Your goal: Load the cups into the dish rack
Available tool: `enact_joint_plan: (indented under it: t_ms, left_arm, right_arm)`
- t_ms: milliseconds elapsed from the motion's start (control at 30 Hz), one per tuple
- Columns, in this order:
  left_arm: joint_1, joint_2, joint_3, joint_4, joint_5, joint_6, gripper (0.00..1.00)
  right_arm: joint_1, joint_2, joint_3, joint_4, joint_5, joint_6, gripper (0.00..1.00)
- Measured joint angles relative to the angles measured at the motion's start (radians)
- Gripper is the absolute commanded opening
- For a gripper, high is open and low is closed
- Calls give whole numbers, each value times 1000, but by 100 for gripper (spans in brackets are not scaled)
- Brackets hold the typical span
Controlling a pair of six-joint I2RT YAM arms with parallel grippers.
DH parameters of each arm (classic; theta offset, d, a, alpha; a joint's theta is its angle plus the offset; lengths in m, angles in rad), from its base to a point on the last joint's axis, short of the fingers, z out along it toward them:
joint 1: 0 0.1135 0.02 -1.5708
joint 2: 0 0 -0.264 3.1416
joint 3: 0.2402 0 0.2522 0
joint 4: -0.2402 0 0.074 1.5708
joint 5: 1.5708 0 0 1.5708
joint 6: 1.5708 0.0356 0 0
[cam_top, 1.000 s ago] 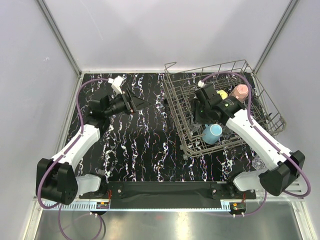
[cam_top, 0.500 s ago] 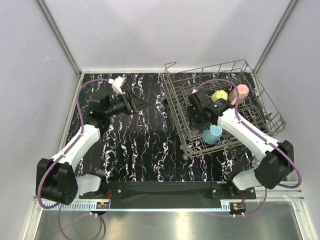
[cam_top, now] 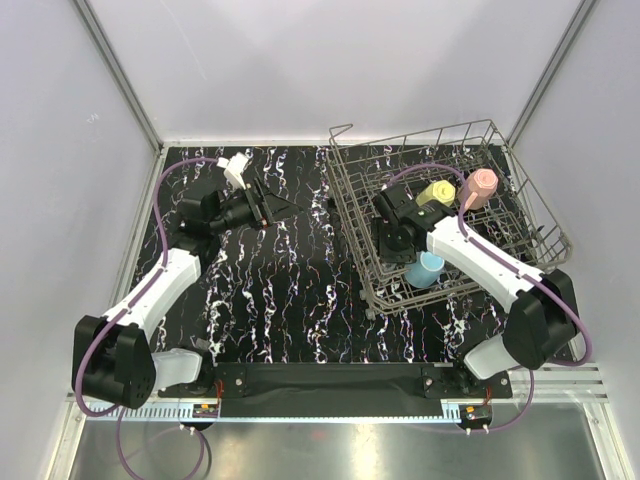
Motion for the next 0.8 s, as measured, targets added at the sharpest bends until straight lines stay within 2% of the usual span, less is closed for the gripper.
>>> enact_joint_plan:
  t_ms: [233,367,800]
  left_arm:
    - [0,4,0,0,0,0,78]
    - [0,4,0,0,0,0,78]
    - [0,4,0,0,0,-1,78]
  right_arm:
    - [0,10,-16,16,0,0,36]
    - [0,16,-19,22,0,0,49]
    - [0,16,-21,34,0,0,70]
